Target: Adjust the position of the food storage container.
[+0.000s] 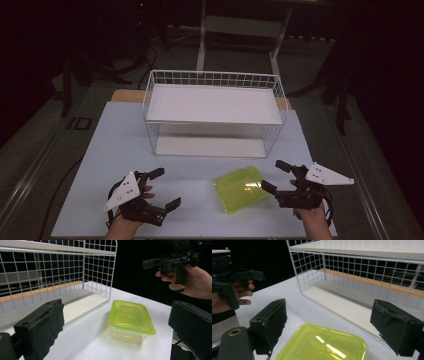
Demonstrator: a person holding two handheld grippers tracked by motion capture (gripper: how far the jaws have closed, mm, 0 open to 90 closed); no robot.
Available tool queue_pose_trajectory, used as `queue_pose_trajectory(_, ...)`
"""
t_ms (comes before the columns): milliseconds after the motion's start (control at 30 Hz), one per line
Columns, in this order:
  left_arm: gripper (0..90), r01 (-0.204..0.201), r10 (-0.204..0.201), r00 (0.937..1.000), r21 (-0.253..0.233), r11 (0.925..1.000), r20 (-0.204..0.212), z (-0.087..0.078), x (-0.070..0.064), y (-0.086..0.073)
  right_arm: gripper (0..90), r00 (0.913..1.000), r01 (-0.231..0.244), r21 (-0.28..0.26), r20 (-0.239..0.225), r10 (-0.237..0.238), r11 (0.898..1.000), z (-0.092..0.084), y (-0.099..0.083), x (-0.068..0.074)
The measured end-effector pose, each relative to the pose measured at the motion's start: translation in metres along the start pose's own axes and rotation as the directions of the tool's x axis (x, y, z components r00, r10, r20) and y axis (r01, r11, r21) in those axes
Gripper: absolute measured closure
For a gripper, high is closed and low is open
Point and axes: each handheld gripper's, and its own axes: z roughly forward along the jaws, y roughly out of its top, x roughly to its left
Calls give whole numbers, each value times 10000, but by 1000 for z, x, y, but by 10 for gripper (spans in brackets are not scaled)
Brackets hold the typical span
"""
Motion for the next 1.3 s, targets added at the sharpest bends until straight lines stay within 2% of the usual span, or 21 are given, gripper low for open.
queue_pose_trajectory(200, 7, -31, 31, 10000, 49, 10000, 76, 1, 0, 0, 136, 9995, 107, 499, -309, -92, 9987, 7, 1, 7)
queue_pose_trajectory(233, 8, -73, 73, 9999, 68, 10000, 74, 2, -1, 0, 136, 9979, 177, 758, -632, -129, 9970, 11, 1, 10)
queue_pose_trajectory(267, 7, -73, 73, 9999, 68, 10000, 74, 2, -1, 0, 136, 9979, 177, 758, -632, -129, 9970, 11, 1, 10)
queue_pose_trajectory(300, 7, -110, 109, 9999, 72, 9999, 80, 2, -1, -1, 136, 9928, -102, 843, -1178, 202, 9964, 13, 0, 11)
queue_pose_trajectory(367, 8, -117, 117, 9999, 88, 9999, 77, 2, -1, -1, 136, 9905, -206, 854, -1338, 319, 9961, 14, 0, 11)
queue_pose_trajectory(467, 8, -98, 98, 9999, 79, 9999, 63, 2, 0, -1, 149, 9880, 27, 1345, -1535, 181, 9909, 19, -5, 17)
queue_pose_trajectory(533, 7, -49, 48, 10000, 50, 10000, 56, 2, 1, -1, 162, 9885, 44, 1420, -1502, 172, 9899, 20, -8, 19)
queue_pose_trajectory(567, 7, -63, 63, 10000, 28, 10000, 48, 2, 1, -1, 241, 9867, 9, 1641, -1603, 257, 9864, 21, -12, 20)
queue_pose_trajectory(667, 7, -76, 76, 9999, 15, 10000, 90, 2, 1, -1, 306, 9857, -40, 1850, -1647, 351, 9827, 22, -18, 22)
queue_pose_trajectory(700, 8, -65, 65, 9999, 9, 10000, 93, 2, 0, -1, 423, 9881, 170, 2105, -1529, 157, 9775, 22, -23, 24)
queue_pose_trajectory(767, 7, -95, 95, 9999, 22, 10000, 97, 1, 0, -1, 503, 9937, 317, 2125, -1122, -79, 9766, 21, -28, 27)
queue_pose_trajectory(900, 8, -76, 76, 9999, 9, 10000, 93, 1, 0, 0, 675, 9922, 706, 2801, -1181, -386, 9574, 22, -34, 31)
queue_pose_trajectory(933, 8, -76, 76, 9999, 9, 10000, 93, 1, 0, 0, 675, 9922, 706, 2801, -1181, -386, 9574, 22, -34, 31)
queue_pose_trajectory(967, 8, -91, 91, 9999, 17, 10000, 116, 2, 0, -1, 759, 9915, 871, 3100, -1195, -521, 9467, 25, -38, 32)
queue_pose_trajectory(1000, 8, -91, 91, 9999, 17, 10000, 116, 2, 0, -1, 759, 9915, 871, 3100, -1195, -521, 9467, 25, -38, 32)
queue_pose_trajectory(1033, 7, -102, 101, 9999, 31, 9999, 123, 2, -1, -1, 859, 9918, 872, 3278, -1175, -510, 9407, 27, -43, 31)
queue_pose_trajectory(1067, 8, -102, 101, 9999, 31, 9999, 123, 2, -1, -1, 859, 9918, 872, 3278, -1175, -510, 9407, 27, -43, 31)
queue_pose_trajectory(1100, 8, -128, 127, 9998, 37, 9999, 146, 2, -1, 0, 897, 9908, 859, 3596, -1290, -416, 9292, 31, -49, 29)
queue_pose_trajectory(1200, 8, -108, 107, 9998, 56, 9999, 173, 3, -1, -1, 899, 9864, 970, 3908, -1601, -362, 9153, 36, -56, 29)
queue_pose_trajectory(1267, 8, -105, 103, 9998, 63, 9999, 179, 3, -1, -1, 899, 9850, 983, 3995, -1698, -318, 9114, 38, -59, 30)
queue_pose_trajectory(1300, 8, -143, 142, 9997, 102, 9998, 183, 3, -1, -1, 899, 9792, 1129, 4109, -2003, -312, 9047, 43, -63, 33)
